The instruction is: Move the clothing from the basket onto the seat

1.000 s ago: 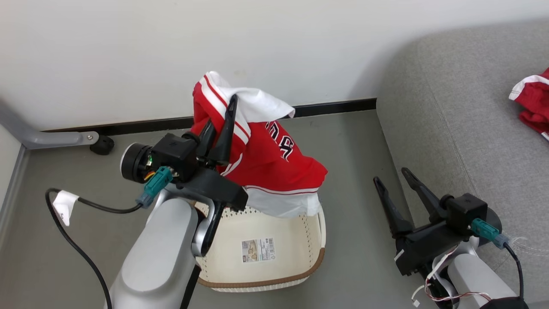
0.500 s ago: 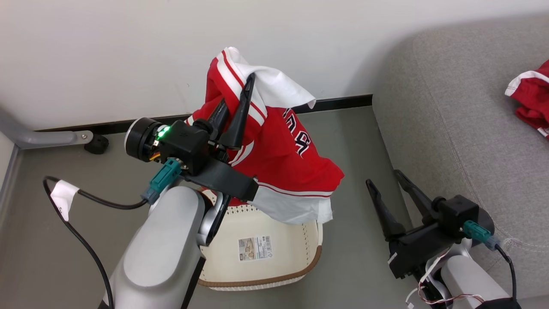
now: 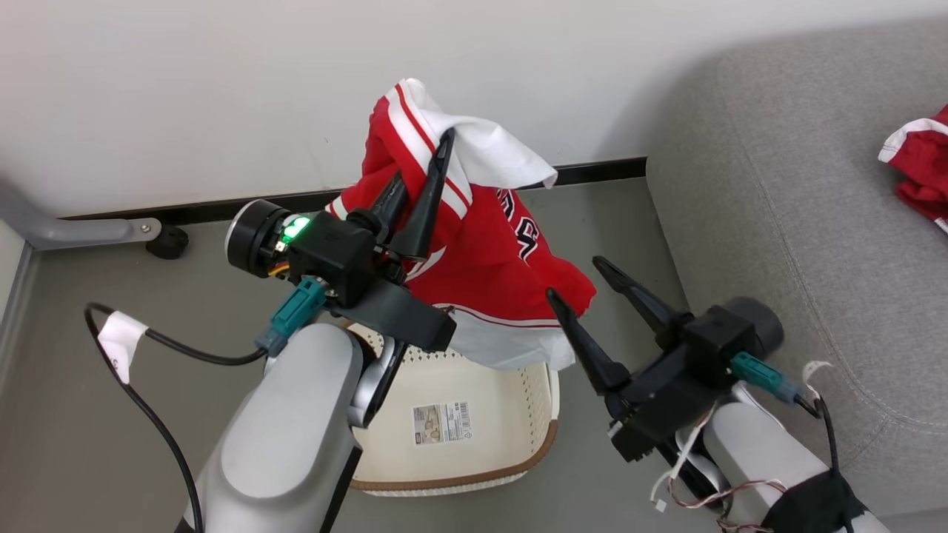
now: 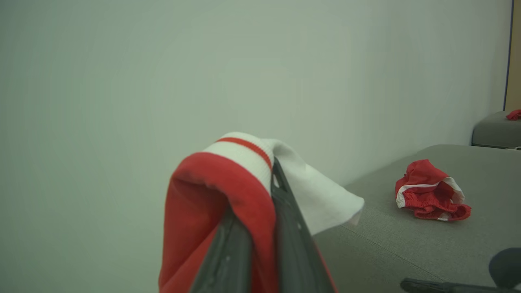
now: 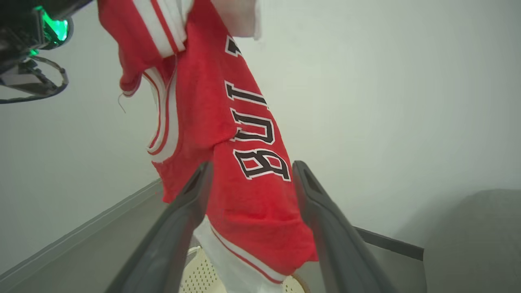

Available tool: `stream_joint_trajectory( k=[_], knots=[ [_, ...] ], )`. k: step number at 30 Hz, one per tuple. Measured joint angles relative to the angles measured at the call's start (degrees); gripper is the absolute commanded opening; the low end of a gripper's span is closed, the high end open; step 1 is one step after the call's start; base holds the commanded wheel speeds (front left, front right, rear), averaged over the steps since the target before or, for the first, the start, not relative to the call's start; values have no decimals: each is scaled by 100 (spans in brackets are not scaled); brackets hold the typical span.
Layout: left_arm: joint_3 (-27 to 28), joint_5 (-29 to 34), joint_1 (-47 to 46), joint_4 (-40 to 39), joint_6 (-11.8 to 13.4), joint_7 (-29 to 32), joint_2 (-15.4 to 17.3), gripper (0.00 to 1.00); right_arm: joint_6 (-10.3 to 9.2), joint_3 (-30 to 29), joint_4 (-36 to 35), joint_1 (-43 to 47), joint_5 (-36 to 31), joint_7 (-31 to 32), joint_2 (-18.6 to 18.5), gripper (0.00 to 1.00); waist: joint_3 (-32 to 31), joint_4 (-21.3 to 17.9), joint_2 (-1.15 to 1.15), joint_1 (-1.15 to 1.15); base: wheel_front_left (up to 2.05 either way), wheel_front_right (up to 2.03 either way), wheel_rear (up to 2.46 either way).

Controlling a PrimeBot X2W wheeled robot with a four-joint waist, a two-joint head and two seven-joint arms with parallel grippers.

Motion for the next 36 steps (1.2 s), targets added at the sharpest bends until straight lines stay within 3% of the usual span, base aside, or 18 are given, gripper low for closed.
stream_joint_trajectory(
  k=[12, 23, 25, 27, 28, 36],
  knots=[
    [-252, 23, -32, -98, -1, 0, -38, 0, 0, 523, 297, -734, -3, 0, -53, 100, 71, 116, 0, 0, 0, 0, 0],
    [-514, 18, -147, -94, -48, 0, -67, 0, 0, 824, 1173, -1393, 0, 0, 43, 100, 147, 341, 0, 0, 0, 0, 0],
    [-550, -4, -147, -92, -48, 0, -67, 0, 0, 888, 1312, -1482, 9, 0, 80, 91, 158, 389, 0, 0, 0, 0, 0],
    [-582, -32, -147, -90, -48, 0, -68, 0, 0, 944, 1430, -1555, 36, 0, 138, 38, 170, 432, 0, 0, 0, 0, 0],
    [-583, -33, -146, -87, -48, 0, -71, 0, 0, 984, 1493, -1604, 71, 0, 170, 0, 177, 449, 0, 0, 0, 0, 0],
    [-566, -88, -115, 5, 15, -4, -71, 0, 0, 1016, 1605, -1699, 393, 1, 227, 0, 224, 440, 0, 0, 0, 0, 0]
  ],
)
